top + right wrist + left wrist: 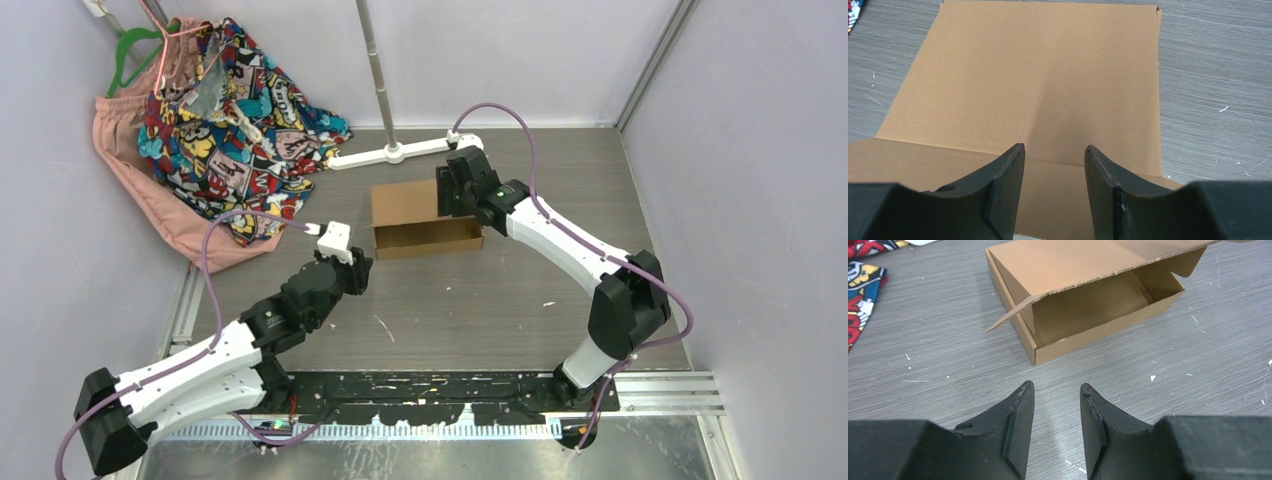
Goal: Fold the paper box
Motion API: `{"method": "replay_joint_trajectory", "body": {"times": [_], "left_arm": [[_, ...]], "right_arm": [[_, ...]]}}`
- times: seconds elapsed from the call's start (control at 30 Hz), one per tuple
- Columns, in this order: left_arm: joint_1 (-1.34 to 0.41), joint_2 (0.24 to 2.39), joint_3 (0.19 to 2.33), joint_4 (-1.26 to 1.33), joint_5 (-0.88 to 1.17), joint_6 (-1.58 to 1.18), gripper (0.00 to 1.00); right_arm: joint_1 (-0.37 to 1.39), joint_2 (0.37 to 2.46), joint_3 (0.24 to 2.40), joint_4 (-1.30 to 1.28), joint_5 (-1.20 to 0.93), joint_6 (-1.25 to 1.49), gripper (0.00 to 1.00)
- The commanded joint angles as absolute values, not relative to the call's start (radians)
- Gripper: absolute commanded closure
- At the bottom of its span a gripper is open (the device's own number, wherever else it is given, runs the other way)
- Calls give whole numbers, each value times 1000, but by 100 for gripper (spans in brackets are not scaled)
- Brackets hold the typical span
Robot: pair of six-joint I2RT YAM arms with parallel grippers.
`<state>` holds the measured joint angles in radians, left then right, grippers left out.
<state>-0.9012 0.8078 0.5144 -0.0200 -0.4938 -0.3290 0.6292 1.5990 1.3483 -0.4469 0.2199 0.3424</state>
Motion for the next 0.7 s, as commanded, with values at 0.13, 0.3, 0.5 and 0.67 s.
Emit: {"method": "replay_joint_trajectory", "body": {"times": [0.13, 0.3, 0.5, 0.67], "left_arm": [[-908, 820, 659, -77, -564, -269, 57], [-905, 958, 827, -119, -643, -230, 54], [-835, 1093, 970, -158, -601, -256, 52], [-755, 1168, 981, -172, -494, -316, 52]], "right_arm": [[607, 1597, 1354, -425, 154, 329, 47], [604, 1600, 1313, -414, 147, 328, 47], [604, 1618, 1284, -406, 140, 329, 47], [604, 1623, 1254, -391, 140, 331, 47]]}}
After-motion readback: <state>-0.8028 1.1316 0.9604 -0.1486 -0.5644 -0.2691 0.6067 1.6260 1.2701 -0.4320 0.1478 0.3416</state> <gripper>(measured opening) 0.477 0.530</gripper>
